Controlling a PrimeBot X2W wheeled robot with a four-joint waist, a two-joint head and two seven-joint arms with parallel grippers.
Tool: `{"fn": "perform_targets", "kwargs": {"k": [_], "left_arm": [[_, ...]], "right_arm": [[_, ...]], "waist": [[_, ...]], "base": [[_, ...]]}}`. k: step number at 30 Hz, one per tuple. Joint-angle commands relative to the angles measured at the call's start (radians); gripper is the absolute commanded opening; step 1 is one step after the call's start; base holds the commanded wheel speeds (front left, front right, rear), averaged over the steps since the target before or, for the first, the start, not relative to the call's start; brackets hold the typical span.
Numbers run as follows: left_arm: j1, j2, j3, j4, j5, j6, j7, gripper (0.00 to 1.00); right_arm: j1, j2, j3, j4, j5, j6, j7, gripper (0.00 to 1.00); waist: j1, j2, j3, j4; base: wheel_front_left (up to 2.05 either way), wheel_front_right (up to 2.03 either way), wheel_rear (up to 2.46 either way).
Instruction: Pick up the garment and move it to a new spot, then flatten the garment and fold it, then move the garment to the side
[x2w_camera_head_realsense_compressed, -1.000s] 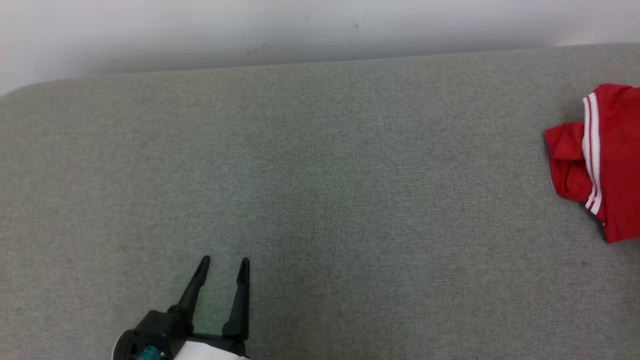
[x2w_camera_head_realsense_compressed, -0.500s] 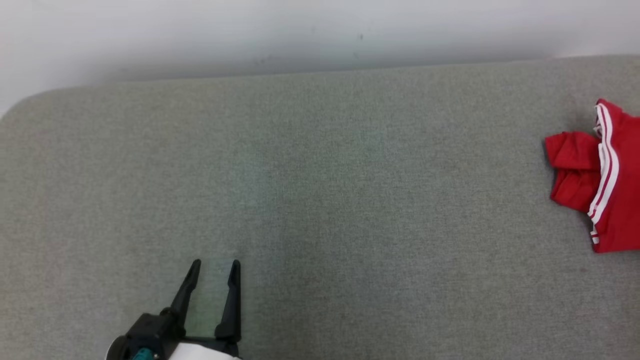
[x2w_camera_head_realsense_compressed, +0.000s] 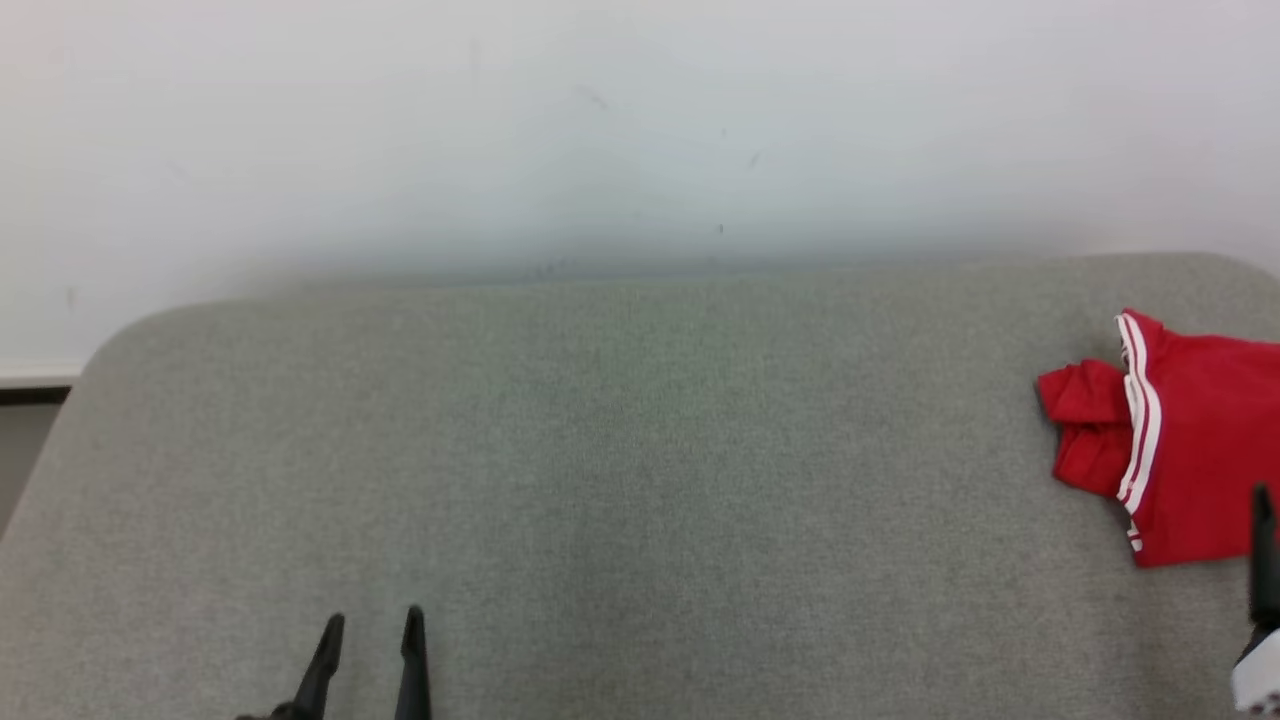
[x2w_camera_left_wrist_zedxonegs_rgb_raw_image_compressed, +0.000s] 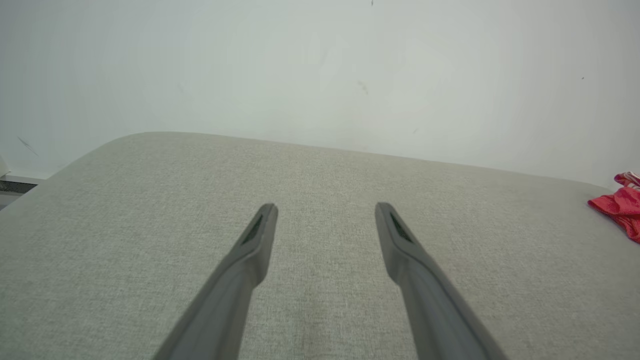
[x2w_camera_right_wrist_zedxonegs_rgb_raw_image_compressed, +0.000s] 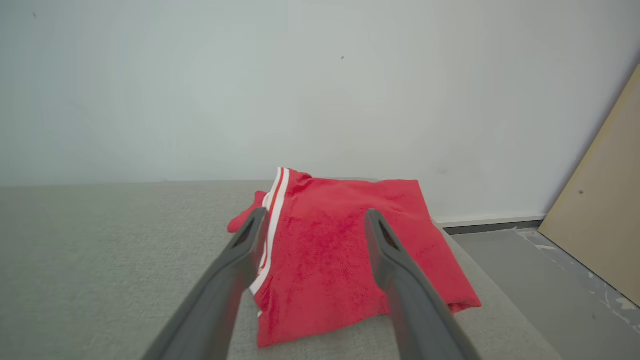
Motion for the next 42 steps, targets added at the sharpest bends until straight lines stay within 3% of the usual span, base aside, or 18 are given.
{"fn": "perform_targets", "kwargs": {"k": [1, 5, 10, 13, 18, 29, 30, 34, 42], "left_arm": [[0.025, 0.004, 0.007, 0.002, 0.009, 0.005, -0.001, 1.00], [0.062, 0.004, 0.014, 0.018, -0.003, 0.001, -0.001, 1.00], [0.081, 0.004, 0.011, 0.040, -0.030, -0.010, -0.001, 1.00], [0.086, 0.004, -0.009, 0.051, -0.041, -0.050, -0.001, 1.00], [0.085, 0.004, -0.014, 0.068, -0.049, -0.091, -0.001, 1.00], [0.075, 0.004, -0.003, 0.063, -0.016, -0.088, -0.001, 1.00], [0.078, 0.000, -0.006, 0.064, -0.022, -0.088, 0.000, 0.00], [0.088, -0.003, -0.008, 0.097, -0.021, -0.088, 0.003, 0.00], [0.056, -0.002, 0.015, 0.103, -0.176, -0.097, 0.045, 0.00]], "right_arm": [[0.050, 0.016, -0.006, -0.039, -0.029, 0.000, -0.007, 1.00], [0.184, 0.117, -0.017, -0.189, -0.073, 0.000, -0.006, 1.00], [0.311, 0.187, 0.005, -0.293, -0.112, 0.000, -0.007, 1.00], [0.359, 0.217, 0.027, -0.304, -0.120, 0.000, -0.007, 1.00], [0.387, 0.234, 0.050, -0.307, -0.125, 0.000, -0.007, 1.00], [0.375, 0.254, 0.094, -0.305, -0.132, 0.000, -0.007, 1.00], [0.375, 0.254, 0.096, -0.305, -0.129, 0.000, -0.005, 0.00], [0.389, 0.265, 0.099, -0.273, -0.129, 0.000, 0.001, 0.00], [0.364, 0.267, 0.081, -0.281, 0.025, 0.000, 0.047, 0.00]], "waist": [[0.0000, 0.0000, -0.039, -0.007], [0.0000, 0.0000, -0.066, -0.006], [0.0000, 0.0000, -0.088, -0.001], [0.0000, 0.0000, -0.099, 0.000], [0.0000, 0.0000, -0.114, -0.002], [0.0000, 0.0000, -0.131, 0.000], [0.0000, 0.0000, -0.131, -0.001], [0.0000, 0.0000, -0.132, 0.000], [0.0000, 0.0000, -0.126, 0.002]], "base": [[0.00, 0.00, 0.00], [0.00, 0.00, 0.00], [0.00, 0.00, 0.00], [0.00, 0.00, 0.00], [0.00, 0.00, 0.00], [0.00, 0.00, 0.00], [0.00, 0.00, 0.00], [0.00, 0.00, 0.00], [0.00, 0.00, 0.00]]}}
